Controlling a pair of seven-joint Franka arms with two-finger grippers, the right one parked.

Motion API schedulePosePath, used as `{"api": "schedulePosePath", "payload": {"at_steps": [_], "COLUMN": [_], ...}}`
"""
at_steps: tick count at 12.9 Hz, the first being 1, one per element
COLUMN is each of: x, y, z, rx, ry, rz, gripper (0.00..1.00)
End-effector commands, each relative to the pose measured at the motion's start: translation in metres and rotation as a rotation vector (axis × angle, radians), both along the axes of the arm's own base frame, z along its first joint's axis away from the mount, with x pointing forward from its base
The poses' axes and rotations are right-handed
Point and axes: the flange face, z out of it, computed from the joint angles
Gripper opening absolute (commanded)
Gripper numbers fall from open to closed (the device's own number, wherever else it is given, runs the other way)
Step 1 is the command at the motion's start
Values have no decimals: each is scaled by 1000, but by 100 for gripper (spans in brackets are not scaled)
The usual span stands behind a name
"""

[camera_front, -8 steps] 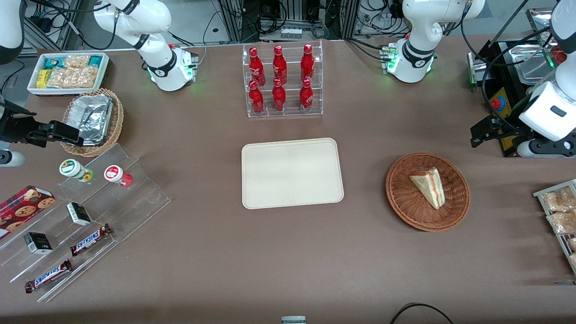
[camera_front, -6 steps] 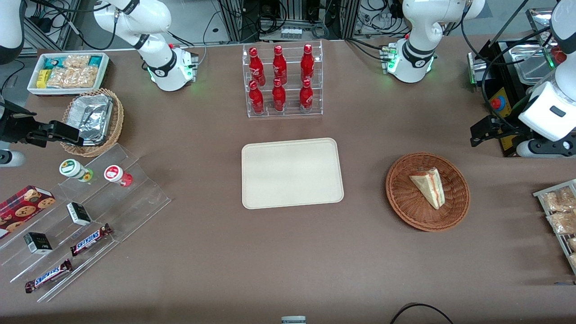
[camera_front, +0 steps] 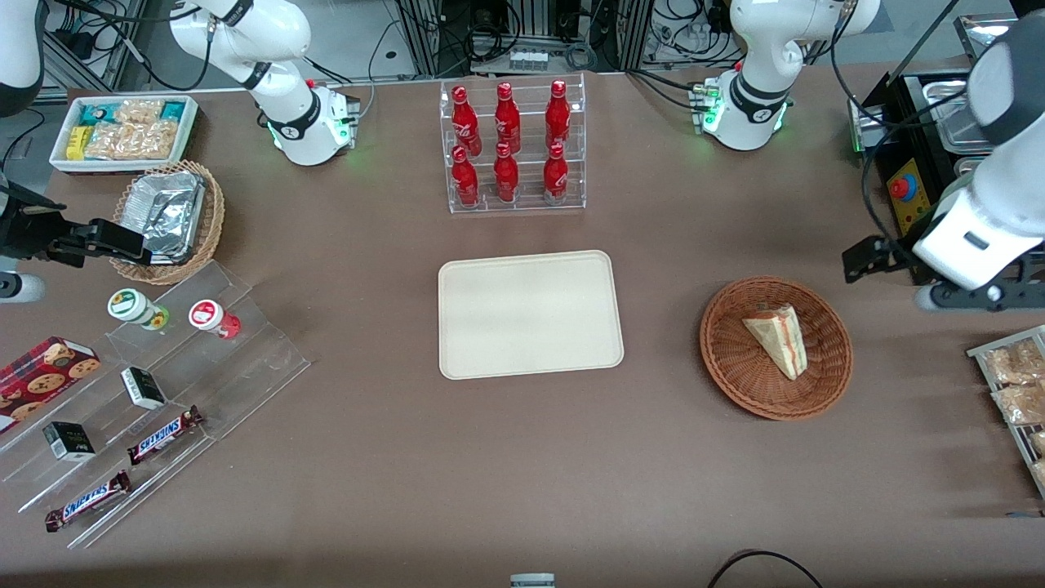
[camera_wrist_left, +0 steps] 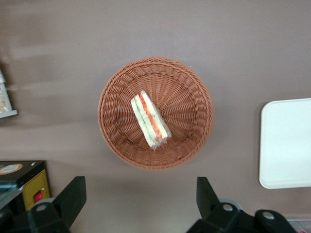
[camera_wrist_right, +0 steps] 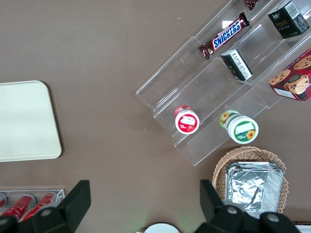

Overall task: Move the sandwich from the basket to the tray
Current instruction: 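Lower the open left gripper over the sandwich in the wicker basket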

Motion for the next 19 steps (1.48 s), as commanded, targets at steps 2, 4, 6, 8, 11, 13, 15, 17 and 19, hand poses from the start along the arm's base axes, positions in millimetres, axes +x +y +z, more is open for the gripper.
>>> {"api": "schedulePosePath", "payload": {"at_steps": [2, 4, 6, 8, 11, 13, 15, 17, 19], "x": [-5, -14, -20, -33, -40, -41, -45, -49, -50], "y": [5, 5, 5, 5, 4, 3, 3, 3, 3], "z": [-60, -103, -142, -180, -233, -249, -269, -288, -297], "rx": [14, 11, 6, -2, -14, -10, -8, -12, -13], "ry": [-35, -60, -85, -108, -128, -105, -96, -100, -96], "rz": [75, 132, 255, 307, 413, 427, 423, 423, 424], "gripper": [100, 100, 100, 100, 100, 100, 100, 100, 100]}}
